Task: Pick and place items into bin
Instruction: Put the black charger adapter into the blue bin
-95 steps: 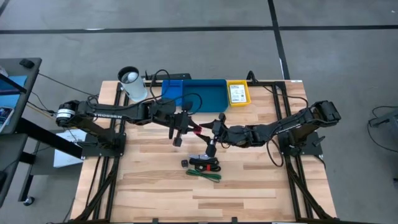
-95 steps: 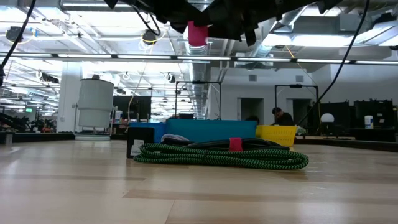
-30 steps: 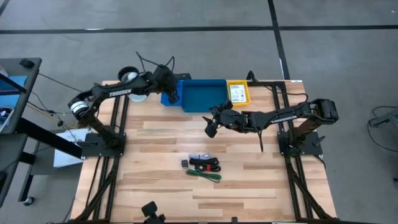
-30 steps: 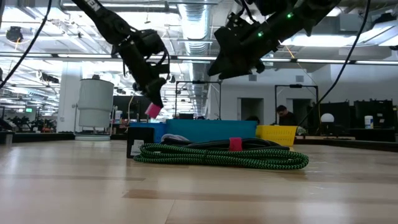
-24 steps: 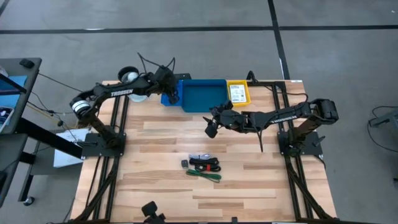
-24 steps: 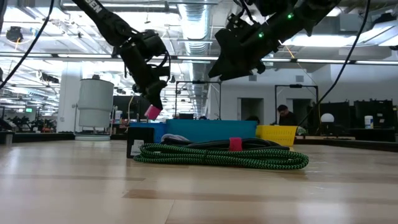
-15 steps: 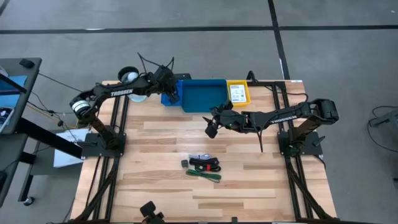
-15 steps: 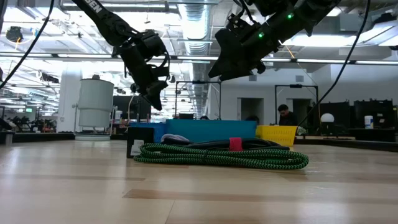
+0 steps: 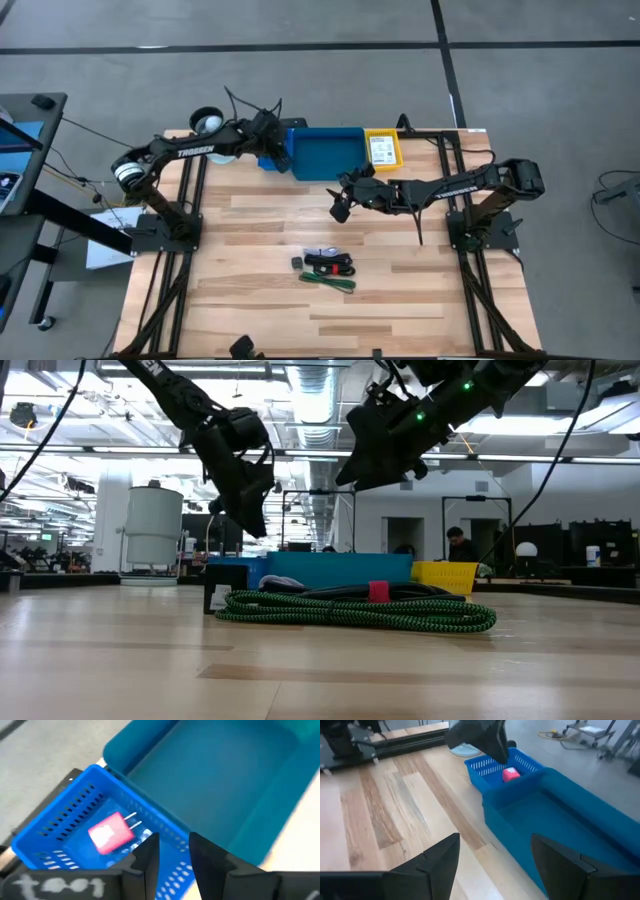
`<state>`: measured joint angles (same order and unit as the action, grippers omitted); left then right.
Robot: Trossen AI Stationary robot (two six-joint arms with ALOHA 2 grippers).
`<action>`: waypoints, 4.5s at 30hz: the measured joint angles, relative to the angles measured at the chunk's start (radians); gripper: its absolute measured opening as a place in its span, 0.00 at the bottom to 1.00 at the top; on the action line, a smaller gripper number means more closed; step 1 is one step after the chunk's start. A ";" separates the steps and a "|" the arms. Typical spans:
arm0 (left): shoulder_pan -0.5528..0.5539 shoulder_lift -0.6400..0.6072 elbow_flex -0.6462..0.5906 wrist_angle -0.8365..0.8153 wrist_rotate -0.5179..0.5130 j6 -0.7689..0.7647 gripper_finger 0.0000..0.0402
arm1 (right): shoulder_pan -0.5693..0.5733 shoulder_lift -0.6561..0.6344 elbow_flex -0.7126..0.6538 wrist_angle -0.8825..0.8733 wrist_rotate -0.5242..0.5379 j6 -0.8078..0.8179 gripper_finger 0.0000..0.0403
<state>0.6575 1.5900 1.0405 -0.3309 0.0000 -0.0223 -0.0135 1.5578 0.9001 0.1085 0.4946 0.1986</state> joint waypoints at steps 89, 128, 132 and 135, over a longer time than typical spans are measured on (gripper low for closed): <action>-0.872 -0.318 -0.827 0.924 -0.008 -0.283 0.42 | 0.183 -0.359 0.000 -0.571 0.263 0.195 0.59; -0.972 0.098 -0.717 1.060 -0.101 -0.094 0.42 | 0.208 -0.359 0.000 -0.674 0.264 0.160 0.59; -0.972 0.098 -0.706 1.042 -0.102 -0.102 0.42 | 0.208 -0.359 0.000 -0.686 0.265 0.159 0.59; -0.972 0.098 -0.706 1.042 -0.102 -0.132 0.42 | 0.208 -0.359 0.000 -0.685 0.266 0.157 0.59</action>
<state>-0.3149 1.6882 0.3344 0.7108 -0.1024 -0.1544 0.1940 1.1992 0.8997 -0.5767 0.7601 0.3553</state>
